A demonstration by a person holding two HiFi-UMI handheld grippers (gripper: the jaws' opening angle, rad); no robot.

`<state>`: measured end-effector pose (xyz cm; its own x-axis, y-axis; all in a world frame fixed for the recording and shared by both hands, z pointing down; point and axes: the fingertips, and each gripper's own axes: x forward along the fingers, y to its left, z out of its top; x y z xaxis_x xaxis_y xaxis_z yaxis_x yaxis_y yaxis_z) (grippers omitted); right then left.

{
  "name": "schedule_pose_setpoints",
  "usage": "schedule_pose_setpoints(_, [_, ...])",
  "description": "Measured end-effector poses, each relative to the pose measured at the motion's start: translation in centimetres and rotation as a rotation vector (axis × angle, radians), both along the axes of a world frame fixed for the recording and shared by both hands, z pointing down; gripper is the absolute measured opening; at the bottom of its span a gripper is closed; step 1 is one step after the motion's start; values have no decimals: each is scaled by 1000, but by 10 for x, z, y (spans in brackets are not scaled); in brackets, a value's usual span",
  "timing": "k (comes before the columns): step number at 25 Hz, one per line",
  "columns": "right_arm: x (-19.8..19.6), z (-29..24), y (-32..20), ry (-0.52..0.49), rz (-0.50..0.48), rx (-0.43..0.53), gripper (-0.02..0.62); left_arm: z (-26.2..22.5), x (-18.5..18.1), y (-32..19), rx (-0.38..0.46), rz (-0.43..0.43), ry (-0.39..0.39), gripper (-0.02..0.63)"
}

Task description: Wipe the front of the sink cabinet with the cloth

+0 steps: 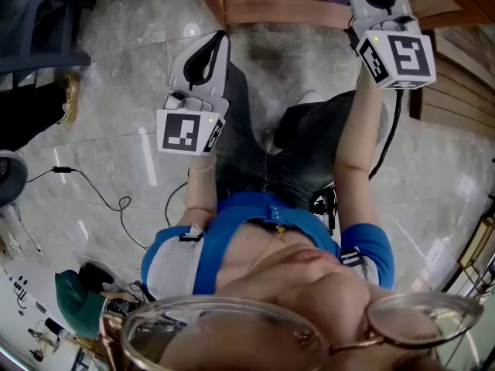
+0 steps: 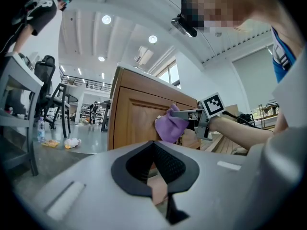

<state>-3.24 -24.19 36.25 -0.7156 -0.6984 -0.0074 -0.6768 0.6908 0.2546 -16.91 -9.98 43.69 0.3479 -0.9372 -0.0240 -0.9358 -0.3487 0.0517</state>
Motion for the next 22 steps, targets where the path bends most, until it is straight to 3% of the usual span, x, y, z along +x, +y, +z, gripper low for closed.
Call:
schedule_pose_setpoints(7, [-5, 6, 1, 22, 26, 6, 55, -1, -2, 3, 6, -4, 12, 0])
schedule_pose_setpoints(17, [-17, 58, -3, 130, 68, -133, 54, 3, 2, 4, 1, 21, 39, 0])
schedule_pose_setpoints(22, [-23, 75, -5, 123, 64, -167, 54, 3, 2, 4, 5, 26, 47, 0])
